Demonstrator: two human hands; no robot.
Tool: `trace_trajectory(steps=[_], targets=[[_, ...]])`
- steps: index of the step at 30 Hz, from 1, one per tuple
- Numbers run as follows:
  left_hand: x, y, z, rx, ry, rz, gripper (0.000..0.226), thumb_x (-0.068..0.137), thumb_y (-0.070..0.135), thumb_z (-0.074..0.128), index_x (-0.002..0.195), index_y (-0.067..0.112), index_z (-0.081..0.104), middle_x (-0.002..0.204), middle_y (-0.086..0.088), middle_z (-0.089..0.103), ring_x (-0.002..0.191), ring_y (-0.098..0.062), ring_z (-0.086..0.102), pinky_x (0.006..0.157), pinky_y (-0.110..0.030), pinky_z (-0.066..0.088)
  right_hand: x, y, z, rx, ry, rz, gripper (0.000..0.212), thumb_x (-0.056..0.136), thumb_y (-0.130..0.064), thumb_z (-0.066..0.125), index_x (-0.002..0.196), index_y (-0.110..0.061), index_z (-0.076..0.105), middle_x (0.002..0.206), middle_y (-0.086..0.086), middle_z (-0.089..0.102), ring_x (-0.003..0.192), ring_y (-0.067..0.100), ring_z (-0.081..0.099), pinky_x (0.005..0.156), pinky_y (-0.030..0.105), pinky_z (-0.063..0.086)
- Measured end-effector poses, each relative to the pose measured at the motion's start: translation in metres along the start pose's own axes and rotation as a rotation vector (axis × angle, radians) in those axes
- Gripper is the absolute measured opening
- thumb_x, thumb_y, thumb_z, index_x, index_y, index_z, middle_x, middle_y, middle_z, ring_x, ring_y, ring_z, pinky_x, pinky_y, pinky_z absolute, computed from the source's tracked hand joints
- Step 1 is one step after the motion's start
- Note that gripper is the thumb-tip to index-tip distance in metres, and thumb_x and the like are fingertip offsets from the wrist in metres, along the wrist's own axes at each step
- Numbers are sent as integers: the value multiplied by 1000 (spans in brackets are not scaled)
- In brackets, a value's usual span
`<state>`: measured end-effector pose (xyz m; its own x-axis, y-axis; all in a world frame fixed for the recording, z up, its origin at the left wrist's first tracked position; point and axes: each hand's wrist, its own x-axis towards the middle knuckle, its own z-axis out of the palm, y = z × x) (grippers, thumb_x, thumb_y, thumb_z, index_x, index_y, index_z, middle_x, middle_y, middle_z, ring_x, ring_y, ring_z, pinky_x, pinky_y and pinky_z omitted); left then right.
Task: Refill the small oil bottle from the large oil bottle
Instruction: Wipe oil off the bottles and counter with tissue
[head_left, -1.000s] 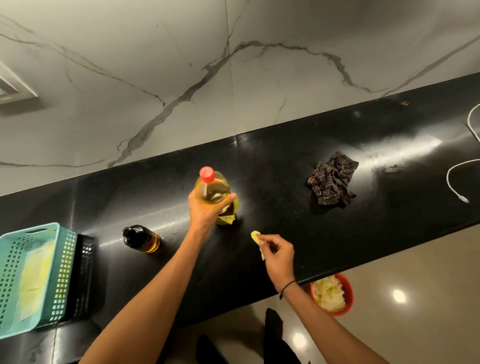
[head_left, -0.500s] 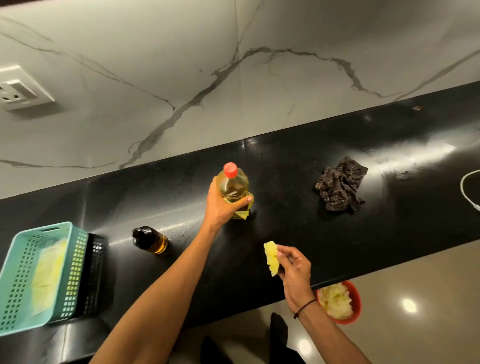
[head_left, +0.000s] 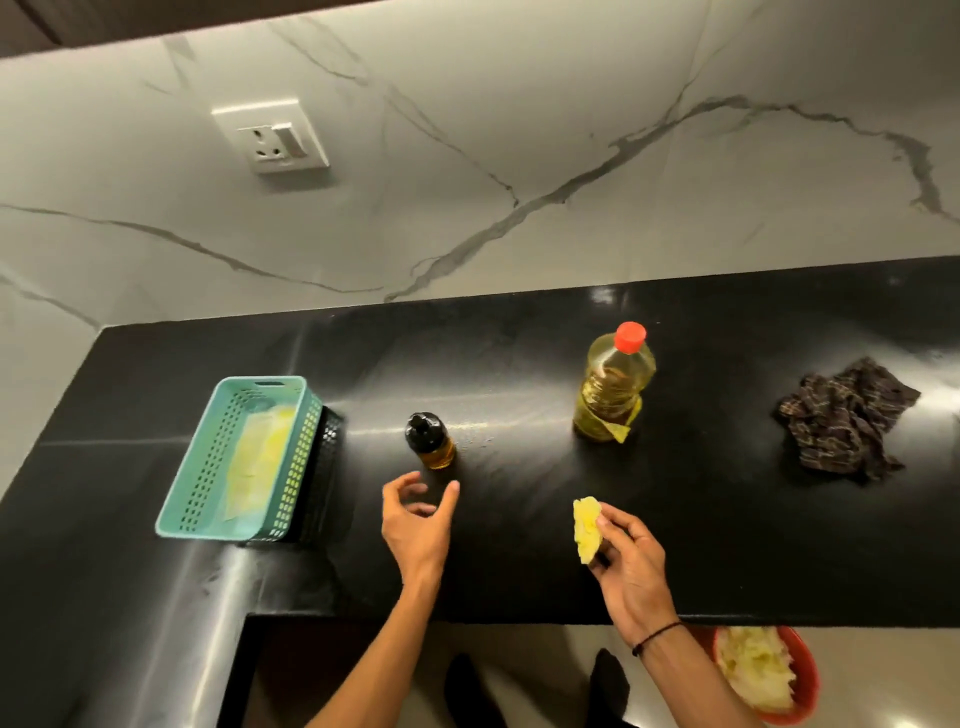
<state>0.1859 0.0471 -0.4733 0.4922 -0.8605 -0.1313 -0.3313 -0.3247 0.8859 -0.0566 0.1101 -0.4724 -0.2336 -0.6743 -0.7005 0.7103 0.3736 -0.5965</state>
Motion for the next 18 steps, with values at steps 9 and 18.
trace_trajectory(steps=[9, 18], targets=[[66, 8, 1, 256, -170, 16, 112, 65, 46, 100, 156, 15, 41, 147, -7, 50, 138, -26, 49, 117, -47, 44, -12, 6, 27, -48, -26, -19, 24, 97, -1, 60, 116, -11, 70, 122, 16, 71, 107, 28, 67, 86, 41, 55], [82, 5, 23, 298, -103, 139, 68, 67, 50, 97, 117, 12, 69, 117, -6, 65, 111, -28, 56, 101, -47, 49, -24, -3, 15, -76, 96, -43, 23, 94, -1, 63, 109, -14, 74, 110, 4, 78, 115, 29, 66, 82, 40, 55]])
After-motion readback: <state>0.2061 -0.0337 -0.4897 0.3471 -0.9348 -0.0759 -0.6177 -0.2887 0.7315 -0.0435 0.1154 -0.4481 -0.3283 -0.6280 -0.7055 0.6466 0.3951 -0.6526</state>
